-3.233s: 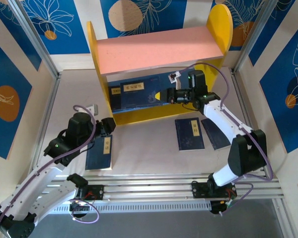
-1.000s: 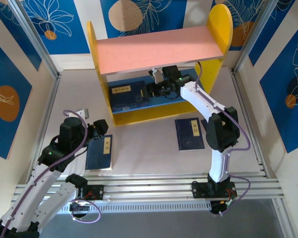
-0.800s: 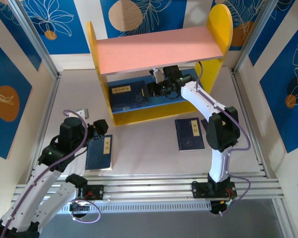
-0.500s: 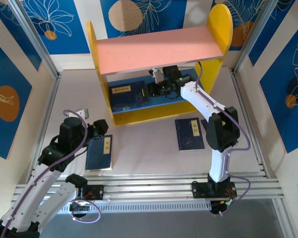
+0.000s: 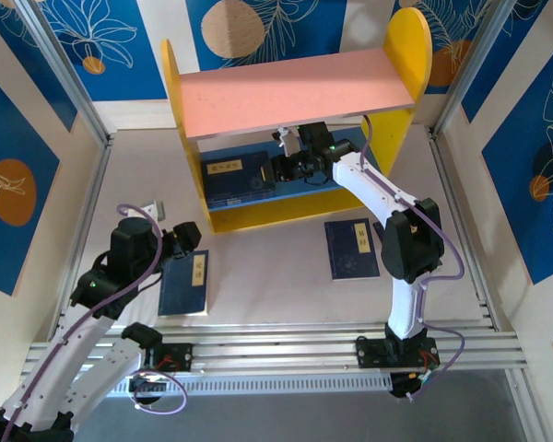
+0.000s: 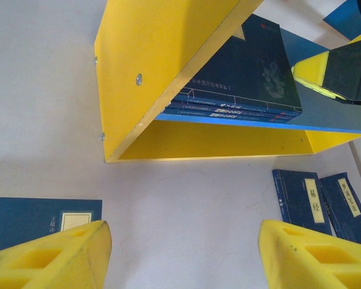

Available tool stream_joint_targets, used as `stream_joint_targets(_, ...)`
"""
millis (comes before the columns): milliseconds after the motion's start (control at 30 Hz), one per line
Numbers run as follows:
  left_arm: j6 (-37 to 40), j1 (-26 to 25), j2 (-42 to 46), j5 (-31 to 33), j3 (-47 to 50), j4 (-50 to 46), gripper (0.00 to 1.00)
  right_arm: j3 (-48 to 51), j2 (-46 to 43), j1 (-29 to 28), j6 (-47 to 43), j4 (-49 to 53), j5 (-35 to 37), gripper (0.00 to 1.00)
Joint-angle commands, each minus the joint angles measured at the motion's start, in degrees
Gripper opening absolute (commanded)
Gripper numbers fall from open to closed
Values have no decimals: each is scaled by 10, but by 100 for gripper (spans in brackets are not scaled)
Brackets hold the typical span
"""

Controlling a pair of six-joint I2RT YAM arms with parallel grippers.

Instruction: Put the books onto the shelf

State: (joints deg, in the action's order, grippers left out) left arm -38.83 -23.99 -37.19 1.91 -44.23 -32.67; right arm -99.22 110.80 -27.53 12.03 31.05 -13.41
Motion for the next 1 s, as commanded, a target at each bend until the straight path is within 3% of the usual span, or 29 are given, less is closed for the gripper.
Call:
stream_joint_targets(0, 8, 11, 3, -9, 0, -10, 65, -12, -10, -3, -12, 15, -6, 42)
stream_joint_targets(333, 2, 11, -16, 17, 8, -62, 68, 47, -73, 28, -2, -2, -2, 49)
stream_joint_targets(467, -7, 11, -21, 28, 23, -83, 69, 124, -132, 37, 11, -29, 3, 50)
stream_joint_targets(633, -14, 12, -36, 34, 44, -105, 70, 249, -217, 30, 31, -64, 70, 50)
stream_joint_targets(800, -33, 10, -41, 13, 96, -84, 71, 366, -291, 3, 67, -90, 123, 50)
stream_joint_targets(967, -83, 9, -41, -37, 189, 17, 71, 471, -343, -38, 114, -135, 145, 50)
